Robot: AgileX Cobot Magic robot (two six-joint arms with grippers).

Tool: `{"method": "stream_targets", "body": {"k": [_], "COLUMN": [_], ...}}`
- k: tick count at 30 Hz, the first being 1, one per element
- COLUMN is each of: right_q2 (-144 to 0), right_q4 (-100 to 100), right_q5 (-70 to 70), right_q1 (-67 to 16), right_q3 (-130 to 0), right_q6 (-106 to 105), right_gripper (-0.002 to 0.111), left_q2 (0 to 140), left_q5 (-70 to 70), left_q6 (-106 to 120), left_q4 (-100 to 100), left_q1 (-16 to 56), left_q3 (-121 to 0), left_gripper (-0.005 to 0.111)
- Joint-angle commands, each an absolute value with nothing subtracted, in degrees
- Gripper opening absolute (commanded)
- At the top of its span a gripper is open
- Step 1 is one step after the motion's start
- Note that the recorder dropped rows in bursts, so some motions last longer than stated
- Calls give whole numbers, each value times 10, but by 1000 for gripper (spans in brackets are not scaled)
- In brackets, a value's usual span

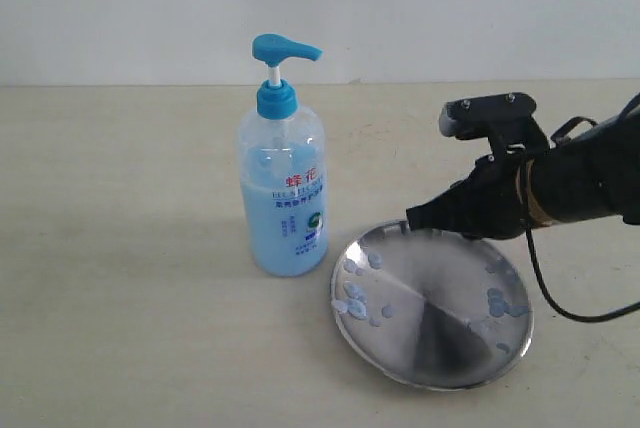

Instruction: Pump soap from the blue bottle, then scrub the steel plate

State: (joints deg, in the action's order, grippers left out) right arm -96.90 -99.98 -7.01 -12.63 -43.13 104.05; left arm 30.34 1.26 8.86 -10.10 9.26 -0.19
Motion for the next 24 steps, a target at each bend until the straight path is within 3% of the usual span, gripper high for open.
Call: {"method": "stream_targets", "body": {"k": [1, 3, 7, 9, 15, 17, 22, 24], "right_q2": [-961, -949, -940, -947, -958, -955, -951, -951], "right_q4": [-999, -999, -999, -995, -999, -999, -999, -999], "right_q5": [-228, -347, -84, -33, -262, -277, -45, -30], "right_q1": [-126, -126, -126, -126, -126, -126, -126, -126], "right_q3": [-440, -391, -341, -361, -363, -335, -321, -348], "right_q6": [947, 959, 1049, 1050, 982, 1007, 1044, 1044], "right_gripper": [0, 0, 0, 0, 0, 0, 0, 0], "left_q2": [301, 301, 301, 301, 301, 301, 301, 301], "left_q5": [19, 19, 20, 20, 20, 20, 33, 33], "left_q6": [86, 86, 86, 86, 86, 86, 86, 86], "left_q4": [-99, -99, -99, -99, -99, -99, -99, -99], "left_q1": [92, 92, 92, 92, 92, 92, 92, 92], "left_q3": [0, 0, 0, 0, 0, 0, 0, 0], "left_gripper": [4, 4, 4, 4, 4, 4, 4, 4]}}
